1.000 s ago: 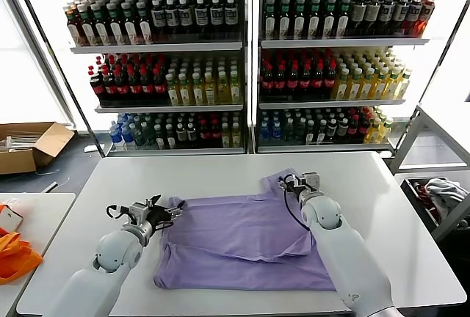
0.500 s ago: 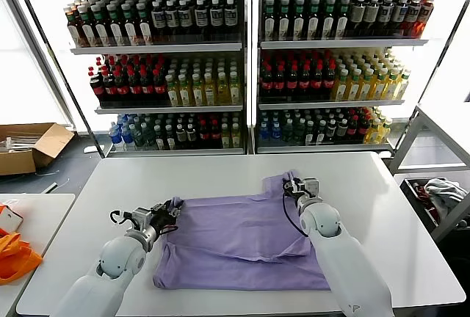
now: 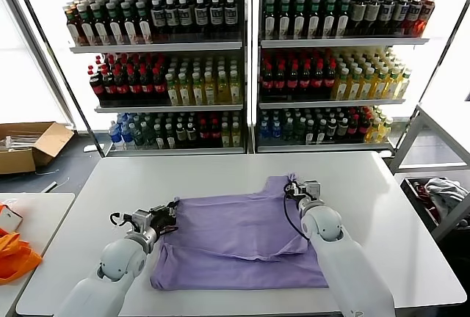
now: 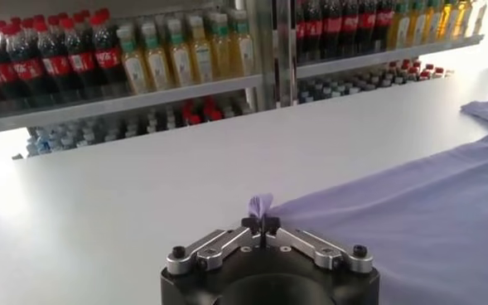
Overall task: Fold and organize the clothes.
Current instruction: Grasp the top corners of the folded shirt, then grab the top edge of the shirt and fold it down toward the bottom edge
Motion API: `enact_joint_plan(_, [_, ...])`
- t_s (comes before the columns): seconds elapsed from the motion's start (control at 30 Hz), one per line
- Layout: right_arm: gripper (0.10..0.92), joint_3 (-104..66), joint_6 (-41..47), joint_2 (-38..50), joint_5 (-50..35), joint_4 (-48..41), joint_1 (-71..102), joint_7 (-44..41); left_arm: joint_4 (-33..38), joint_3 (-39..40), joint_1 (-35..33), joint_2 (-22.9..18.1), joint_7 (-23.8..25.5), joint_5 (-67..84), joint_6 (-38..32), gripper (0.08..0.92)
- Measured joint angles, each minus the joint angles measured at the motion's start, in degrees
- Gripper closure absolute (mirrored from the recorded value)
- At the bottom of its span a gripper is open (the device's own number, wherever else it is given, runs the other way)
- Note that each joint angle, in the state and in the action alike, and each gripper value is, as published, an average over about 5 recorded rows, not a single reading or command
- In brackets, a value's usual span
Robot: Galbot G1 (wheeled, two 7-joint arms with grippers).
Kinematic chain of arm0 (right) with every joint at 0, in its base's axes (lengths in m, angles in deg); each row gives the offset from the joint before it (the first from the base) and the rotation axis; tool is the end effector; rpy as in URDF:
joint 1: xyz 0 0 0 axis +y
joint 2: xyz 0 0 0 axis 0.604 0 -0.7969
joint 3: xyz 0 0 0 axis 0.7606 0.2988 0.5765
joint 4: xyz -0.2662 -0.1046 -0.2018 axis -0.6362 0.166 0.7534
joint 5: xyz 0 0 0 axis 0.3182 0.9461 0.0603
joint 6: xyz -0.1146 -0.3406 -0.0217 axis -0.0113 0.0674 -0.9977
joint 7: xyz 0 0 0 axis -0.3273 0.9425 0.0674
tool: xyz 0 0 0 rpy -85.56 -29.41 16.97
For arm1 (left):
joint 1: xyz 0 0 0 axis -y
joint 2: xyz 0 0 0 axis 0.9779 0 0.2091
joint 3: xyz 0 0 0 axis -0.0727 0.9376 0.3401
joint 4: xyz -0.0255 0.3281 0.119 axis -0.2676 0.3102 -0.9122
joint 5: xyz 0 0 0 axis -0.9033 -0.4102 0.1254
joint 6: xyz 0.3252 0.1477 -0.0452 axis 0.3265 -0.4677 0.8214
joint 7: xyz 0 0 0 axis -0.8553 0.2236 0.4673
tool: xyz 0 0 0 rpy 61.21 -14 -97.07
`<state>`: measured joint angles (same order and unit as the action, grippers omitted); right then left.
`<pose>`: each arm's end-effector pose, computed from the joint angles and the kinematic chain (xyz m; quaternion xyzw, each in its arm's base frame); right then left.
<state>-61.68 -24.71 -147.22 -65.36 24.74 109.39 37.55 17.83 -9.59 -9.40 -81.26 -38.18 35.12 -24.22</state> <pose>0.4504 -0.0007 -0.3000 0.0590 -0.9757 0.0194 0.2101 0.3593 0.0711 -0.3316 -0.1237 -0.9624 -0.0724 0.2307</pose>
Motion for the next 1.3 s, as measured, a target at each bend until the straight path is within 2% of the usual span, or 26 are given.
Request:
enact_joint_plan(0.6, [0.913, -3.55, -1.42, 0.56, 3.08, 16.1, 7.94, 1.09, 8.31, -4.18, -5.67, 1.0, 0.7, -1.96, -4.53, 0.916])
enact_joint_plan(1.03, [0.913, -8.77, -1.09, -1.04, 6.71, 27.7, 22.69, 3.52, 15.05, -7.66, -15.3, 0.21, 1.92, -6.53, -6.83, 0.916])
enact_joint_plan(1.3, [0.913, -10.73, -1.76, -1.61, 8.47, 32.34, 31.66, 4.6, 16.77, -8.52, -21.16, -1.21, 2.71, -9.73, -8.13, 0.916])
